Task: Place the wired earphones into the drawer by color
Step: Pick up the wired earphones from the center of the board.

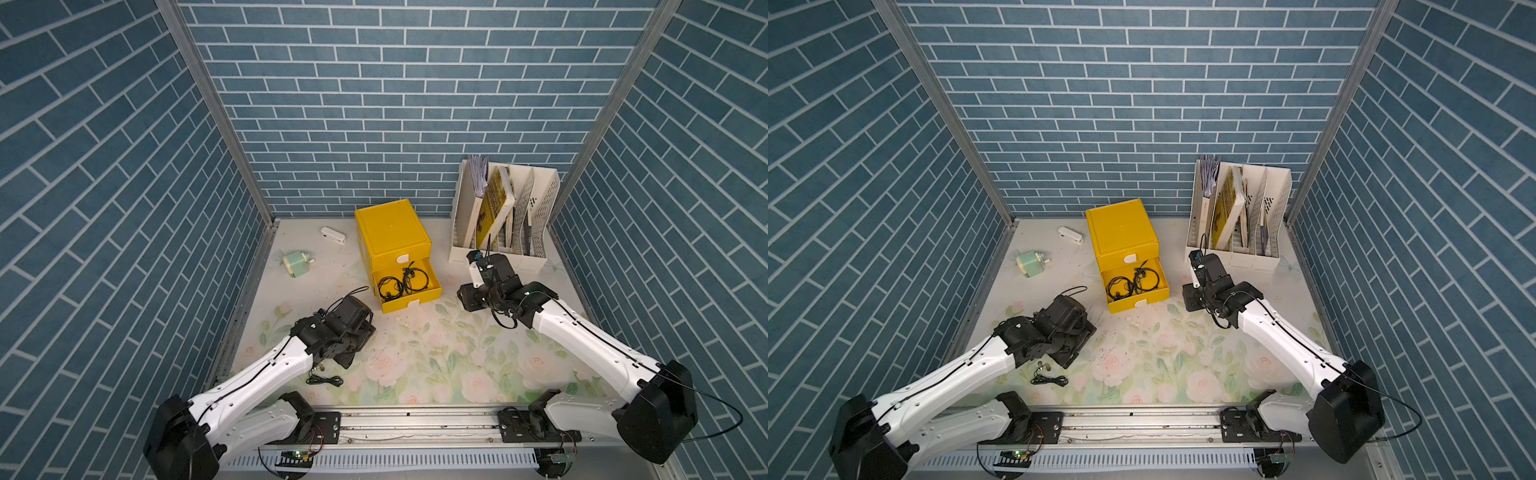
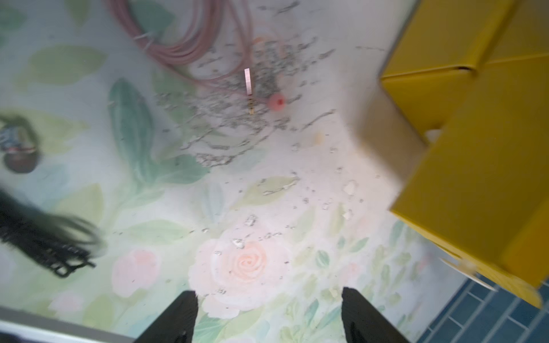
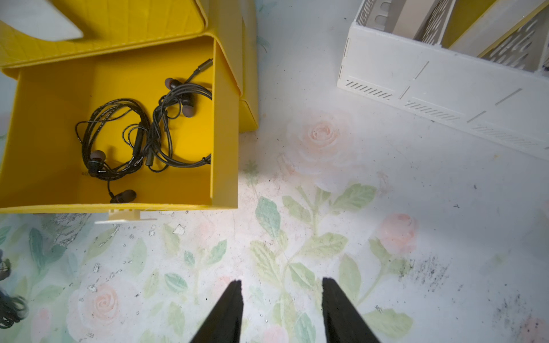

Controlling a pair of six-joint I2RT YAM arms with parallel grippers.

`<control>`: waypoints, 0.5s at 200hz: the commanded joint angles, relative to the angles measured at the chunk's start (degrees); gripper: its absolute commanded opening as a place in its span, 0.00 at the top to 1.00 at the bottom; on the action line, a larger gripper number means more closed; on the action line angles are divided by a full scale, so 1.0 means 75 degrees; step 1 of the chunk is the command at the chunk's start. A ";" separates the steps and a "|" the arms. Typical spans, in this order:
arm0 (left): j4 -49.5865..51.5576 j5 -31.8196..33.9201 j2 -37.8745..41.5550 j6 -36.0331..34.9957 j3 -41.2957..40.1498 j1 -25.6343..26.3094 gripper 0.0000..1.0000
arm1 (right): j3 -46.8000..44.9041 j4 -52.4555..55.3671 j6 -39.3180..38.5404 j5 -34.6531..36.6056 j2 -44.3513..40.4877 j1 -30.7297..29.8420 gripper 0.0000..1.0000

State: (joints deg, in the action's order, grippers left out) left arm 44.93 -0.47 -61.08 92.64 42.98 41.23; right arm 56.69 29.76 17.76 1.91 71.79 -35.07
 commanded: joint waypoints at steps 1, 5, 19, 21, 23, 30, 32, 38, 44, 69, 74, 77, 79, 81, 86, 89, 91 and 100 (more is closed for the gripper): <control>0.1369 -0.0346 -0.0375 0.1034 0.0197 -0.0025 0.19 | -0.0042 -0.0041 0.0134 -0.0066 -0.0022 0.0032 0.53; 0.1491 -0.0358 -0.0392 0.1172 0.0161 -0.0025 0.19 | -0.0038 -0.0052 0.0140 -0.0064 -0.0010 0.0031 0.53; 0.1624 -0.0314 -0.0222 0.1711 -0.0166 -0.0013 0.20 | -0.0043 -0.0087 0.0140 -0.0077 0.0020 0.0035 0.53; 0.1617 -0.0321 -0.0191 0.1804 -0.0226 -0.0013 0.20 | -0.0037 -0.0097 0.0140 -0.0079 0.0024 0.0038 0.53; 0.1595 -0.0332 -0.0148 0.1883 -0.0288 -0.0013 0.20 | -0.0035 -0.0100 0.0146 -0.0079 0.0025 0.0036 0.53; 0.1488 -0.0308 0.0048 0.2143 -0.0480 -0.0005 0.22 | -0.0036 -0.0106 0.0140 -0.0102 0.0037 0.0038 0.53; 0.1481 -0.0294 0.0111 0.2205 -0.0528 -0.0011 0.23 | -0.0050 -0.0111 0.0140 -0.0100 0.0037 0.0033 0.53; 0.1535 -0.0208 0.0278 0.2433 -0.0619 -0.0015 0.24 | -0.0062 -0.0101 0.0140 -0.0097 0.0049 0.0024 0.53; 0.1702 -0.0116 0.0401 0.2670 -0.0665 -0.0012 0.24 | -0.0061 -0.0100 0.0146 -0.0102 0.0060 0.0032 0.53; 0.2343 0.0463 0.0648 0.3058 -0.0600 -0.0034 0.24 | -0.0139 -0.0132 0.0117 -0.0094 0.0093 0.0024 0.53; 0.2493 0.0556 0.0640 0.3115 -0.0581 -0.0047 0.24 | -0.0168 -0.0153 0.0117 -0.0091 0.0105 0.0033 0.53; 0.2556 0.0616 0.0633 0.3130 -0.0575 -0.0048 0.24 | -0.0166 -0.0158 0.0117 -0.0089 0.0113 0.0026 0.53; 0.2586 0.0641 0.0627 0.3137 -0.0584 -0.0043 0.24 | -0.0173 -0.0159 0.0117 -0.0096 0.0124 0.0033 0.53; 0.2608 0.0661 0.0616 0.3139 -0.0592 -0.0047 0.24 | -0.0175 -0.0168 0.0117 -0.0101 0.0135 0.0035 0.53; 0.2625 0.0660 0.0594 0.3140 -0.0634 -0.0048 0.23 | -0.0182 -0.0180 0.0117 -0.0106 0.0162 0.0034 0.53; 0.2625 0.0660 0.0586 0.3131 -0.0658 -0.0049 0.23 | -0.0176 -0.0182 0.0127 -0.0122 0.0172 0.0035 0.53; 0.2618 0.0660 0.0586 0.3123 -0.0678 -0.0049 0.23 | -0.0176 -0.0191 0.0128 -0.0128 0.0185 0.0035 0.53; 0.2577 0.0633 0.0540 0.3083 -0.0782 -0.0049 0.24 | -0.0184 -0.0215 0.0139 -0.0160 0.0212 0.0029 0.53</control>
State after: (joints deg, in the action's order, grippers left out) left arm 59.77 1.48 -56.51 113.30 38.30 41.15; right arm 56.03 29.19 17.76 1.50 72.31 -35.07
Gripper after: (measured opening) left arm 0.765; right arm 0.472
